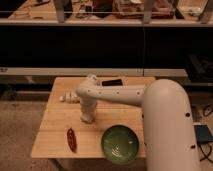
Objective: Wipe the white sponge on the table
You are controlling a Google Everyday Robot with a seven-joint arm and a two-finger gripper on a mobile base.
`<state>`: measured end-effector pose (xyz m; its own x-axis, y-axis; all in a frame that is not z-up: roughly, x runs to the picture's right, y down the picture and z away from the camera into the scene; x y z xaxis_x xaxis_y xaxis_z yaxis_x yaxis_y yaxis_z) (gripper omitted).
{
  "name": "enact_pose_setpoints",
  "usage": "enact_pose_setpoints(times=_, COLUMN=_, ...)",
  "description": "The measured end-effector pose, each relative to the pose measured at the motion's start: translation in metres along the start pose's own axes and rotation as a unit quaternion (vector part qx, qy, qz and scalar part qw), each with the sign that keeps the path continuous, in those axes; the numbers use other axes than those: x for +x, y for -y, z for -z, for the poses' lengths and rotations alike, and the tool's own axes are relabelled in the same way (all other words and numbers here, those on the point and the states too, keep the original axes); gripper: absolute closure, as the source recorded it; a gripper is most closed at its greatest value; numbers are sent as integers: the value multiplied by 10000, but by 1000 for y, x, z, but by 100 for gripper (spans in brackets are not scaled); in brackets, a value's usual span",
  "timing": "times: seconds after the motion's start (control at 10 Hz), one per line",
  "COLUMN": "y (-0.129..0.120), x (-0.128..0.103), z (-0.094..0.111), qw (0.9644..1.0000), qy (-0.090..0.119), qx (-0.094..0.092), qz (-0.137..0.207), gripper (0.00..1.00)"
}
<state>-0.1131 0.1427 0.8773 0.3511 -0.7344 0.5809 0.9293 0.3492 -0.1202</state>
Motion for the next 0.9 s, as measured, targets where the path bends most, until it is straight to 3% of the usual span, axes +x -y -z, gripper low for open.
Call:
enact_pose_setpoints(times=0.2, y=3, x=-31, z=2, qw=9994, qy=132, qx=99, qz=308, gripper=62)
enact_pose_setpoints(times=0.4, y=-12, x=-49, z=11, qw=9986, qy=161, qx=163, qz=476, gripper=62)
enact_pose_setpoints(times=0.9, y=-78, x=-47, z=6, qw=9994, qy=168, qx=-117, qz=280, gripper=62)
